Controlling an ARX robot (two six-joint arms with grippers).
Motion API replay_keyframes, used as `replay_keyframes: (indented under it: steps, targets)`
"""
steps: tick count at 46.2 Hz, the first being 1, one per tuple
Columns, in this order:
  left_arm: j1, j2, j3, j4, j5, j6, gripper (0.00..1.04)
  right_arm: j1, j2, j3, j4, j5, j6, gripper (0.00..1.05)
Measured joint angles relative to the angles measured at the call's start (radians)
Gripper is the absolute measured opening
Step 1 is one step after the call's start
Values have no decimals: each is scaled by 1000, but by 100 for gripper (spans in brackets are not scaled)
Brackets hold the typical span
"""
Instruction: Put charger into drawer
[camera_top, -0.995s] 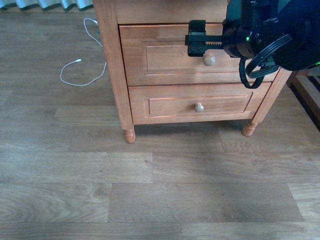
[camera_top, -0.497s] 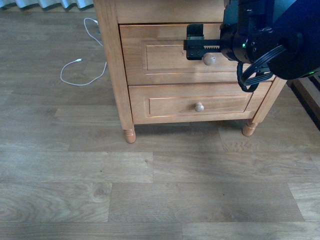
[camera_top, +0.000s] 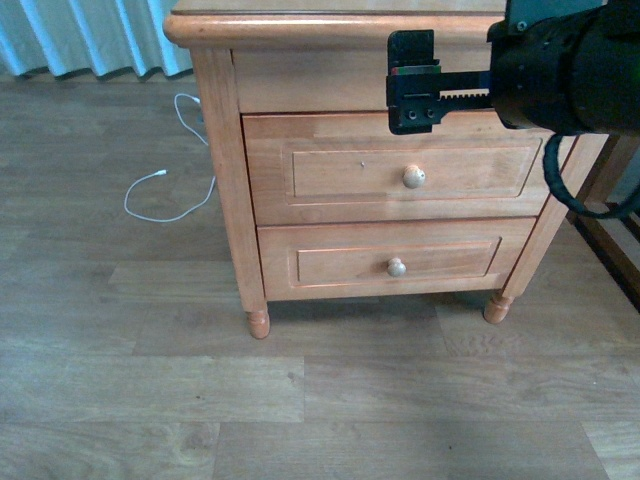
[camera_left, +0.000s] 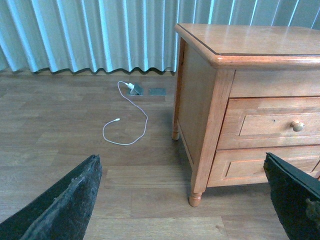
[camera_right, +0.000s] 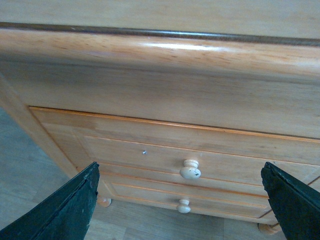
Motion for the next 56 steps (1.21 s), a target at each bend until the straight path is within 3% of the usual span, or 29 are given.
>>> replay_keyframes:
  steps: [40, 56]
  targets:
    - [0, 0, 0, 0, 0, 0, 99, -9, -1015, -415, -469, -31, 39, 96]
    - [0, 0, 0, 0, 0, 0, 99, -51, -1137, -447, -541, -50, 88, 96]
